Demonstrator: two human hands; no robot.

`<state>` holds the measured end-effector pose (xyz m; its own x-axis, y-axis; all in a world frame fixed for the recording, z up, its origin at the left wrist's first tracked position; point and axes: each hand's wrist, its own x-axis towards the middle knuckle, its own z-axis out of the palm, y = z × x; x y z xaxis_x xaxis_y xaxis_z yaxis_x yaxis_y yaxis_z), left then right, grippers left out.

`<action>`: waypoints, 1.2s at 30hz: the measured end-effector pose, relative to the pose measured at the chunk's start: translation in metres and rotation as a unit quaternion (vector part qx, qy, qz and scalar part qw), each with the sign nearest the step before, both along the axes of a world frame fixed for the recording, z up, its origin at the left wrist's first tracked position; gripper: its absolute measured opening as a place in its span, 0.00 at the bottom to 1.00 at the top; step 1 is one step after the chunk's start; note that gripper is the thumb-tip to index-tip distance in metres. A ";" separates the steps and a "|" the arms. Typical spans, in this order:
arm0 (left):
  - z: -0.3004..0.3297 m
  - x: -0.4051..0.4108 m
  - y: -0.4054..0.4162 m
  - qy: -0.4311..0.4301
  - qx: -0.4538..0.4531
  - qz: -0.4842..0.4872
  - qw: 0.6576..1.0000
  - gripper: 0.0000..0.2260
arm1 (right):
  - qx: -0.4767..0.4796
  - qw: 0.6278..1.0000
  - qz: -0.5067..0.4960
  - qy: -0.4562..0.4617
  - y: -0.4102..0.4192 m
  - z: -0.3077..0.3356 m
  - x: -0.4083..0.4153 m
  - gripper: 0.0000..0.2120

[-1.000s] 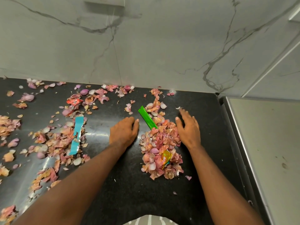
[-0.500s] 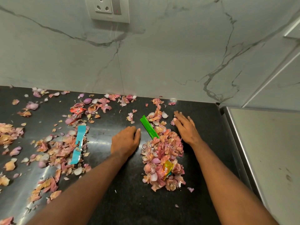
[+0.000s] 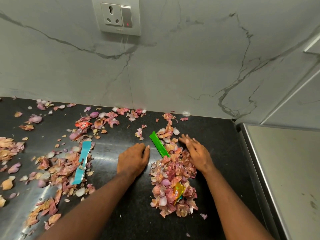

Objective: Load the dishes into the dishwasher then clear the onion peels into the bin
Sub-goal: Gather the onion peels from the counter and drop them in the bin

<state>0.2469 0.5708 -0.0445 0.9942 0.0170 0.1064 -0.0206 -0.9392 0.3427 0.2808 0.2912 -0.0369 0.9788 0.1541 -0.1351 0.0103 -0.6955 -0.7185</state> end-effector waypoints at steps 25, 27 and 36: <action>0.009 0.045 -0.029 0.084 -0.142 -0.035 0.986 0.38 | 0.403 0.889 -0.208 -0.066 0.001 -0.005 -0.057 0.20; 0.009 0.034 -0.037 0.078 -0.218 -0.068 0.970 0.32 | 0.407 0.886 -0.213 -0.068 -0.001 -0.005 -0.055 0.20; 0.038 0.051 -0.031 0.028 -0.403 -0.075 0.912 0.25 | 0.410 0.881 -0.224 -0.072 0.001 -0.007 -0.054 0.21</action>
